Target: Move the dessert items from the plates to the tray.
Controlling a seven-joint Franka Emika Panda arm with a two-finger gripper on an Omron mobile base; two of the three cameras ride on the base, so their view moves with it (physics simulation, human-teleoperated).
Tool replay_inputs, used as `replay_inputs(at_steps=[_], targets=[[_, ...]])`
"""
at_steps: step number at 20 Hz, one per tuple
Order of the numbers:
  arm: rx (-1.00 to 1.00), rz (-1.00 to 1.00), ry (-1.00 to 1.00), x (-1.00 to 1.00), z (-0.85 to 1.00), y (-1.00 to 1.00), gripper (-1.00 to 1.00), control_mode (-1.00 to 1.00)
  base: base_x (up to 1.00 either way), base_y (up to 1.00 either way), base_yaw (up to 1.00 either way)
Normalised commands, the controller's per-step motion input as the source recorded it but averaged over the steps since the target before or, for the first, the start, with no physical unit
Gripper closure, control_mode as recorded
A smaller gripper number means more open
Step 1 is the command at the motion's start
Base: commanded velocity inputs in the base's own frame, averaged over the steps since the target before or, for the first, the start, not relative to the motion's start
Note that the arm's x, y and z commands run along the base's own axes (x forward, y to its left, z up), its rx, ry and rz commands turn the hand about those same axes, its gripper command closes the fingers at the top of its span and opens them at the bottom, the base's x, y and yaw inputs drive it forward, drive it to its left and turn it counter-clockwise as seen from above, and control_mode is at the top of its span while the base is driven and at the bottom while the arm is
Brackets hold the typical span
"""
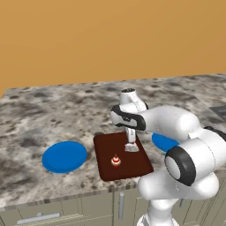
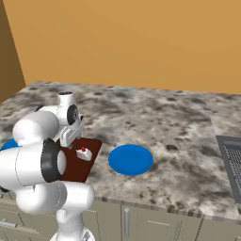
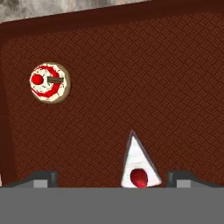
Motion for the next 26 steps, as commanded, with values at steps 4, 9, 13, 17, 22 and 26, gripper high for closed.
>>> replay_inputs(at_steps=[4, 9, 13, 17, 22, 26], targets=[[0.00, -0.21, -0.05, -0.84, 0.49, -0.26, -1.00, -1.00, 0.00, 0.00, 0.00], [0.00, -0.27, -0.14, -0.85, 0.40, -0.38, -1.00, -1.00, 0.00, 0.00, 0.00], [-0.03, -0.23, -0.24, -0.86, 0.43, -0.33, -1.00, -1.00, 0.00, 0.00, 0.00], [-0.02, -0.23, -0.17, -0.75, 0.47, -0.30, -1.00, -1.00, 0.00, 0.00, 0.00], [0.00, -0.25, -0.09, -0.53, 0.56, -0.23, -1.00, -1.00, 0.00, 0.00, 0.00], [0.12, -0.24, -0.05, -0.30, 0.55, -0.24, -1.00, -1.00, 0.00, 0.00, 0.00]])
